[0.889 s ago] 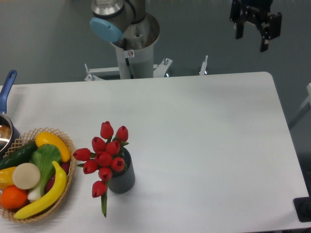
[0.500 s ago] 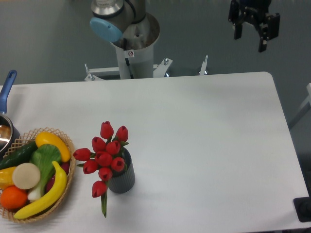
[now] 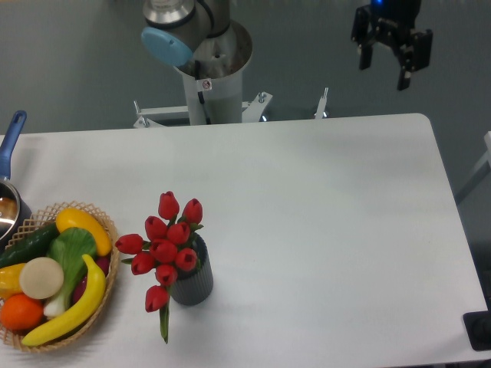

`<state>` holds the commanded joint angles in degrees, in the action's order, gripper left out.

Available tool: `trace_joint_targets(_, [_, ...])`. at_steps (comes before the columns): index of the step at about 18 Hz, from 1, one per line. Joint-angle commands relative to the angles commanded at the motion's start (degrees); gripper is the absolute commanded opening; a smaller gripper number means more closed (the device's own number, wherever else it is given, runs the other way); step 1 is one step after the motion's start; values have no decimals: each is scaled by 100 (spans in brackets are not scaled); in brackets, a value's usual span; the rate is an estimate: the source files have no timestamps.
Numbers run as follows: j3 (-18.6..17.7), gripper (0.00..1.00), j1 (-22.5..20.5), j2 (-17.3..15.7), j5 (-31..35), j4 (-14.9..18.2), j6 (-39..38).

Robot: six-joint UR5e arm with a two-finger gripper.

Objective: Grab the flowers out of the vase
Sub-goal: 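Lower the open gripper from its raised pose toward the table, then move the open gripper to the red tulip stems above the dark vase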

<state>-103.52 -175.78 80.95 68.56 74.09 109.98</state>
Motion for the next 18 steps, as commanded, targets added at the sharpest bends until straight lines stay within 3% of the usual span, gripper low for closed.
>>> trace_joint_targets(2, [-377,100,35,-88,-394,-298,-745])
trace_joint_targets(6, [-651,100,184,-80,-1517,-325,-1934])
trace_joint_targets(10, [-731,100,360,-27,-2399,-316,-2366])
trace_joint_targets(18, [-783,100,852,192,-2690,-598,-2596])
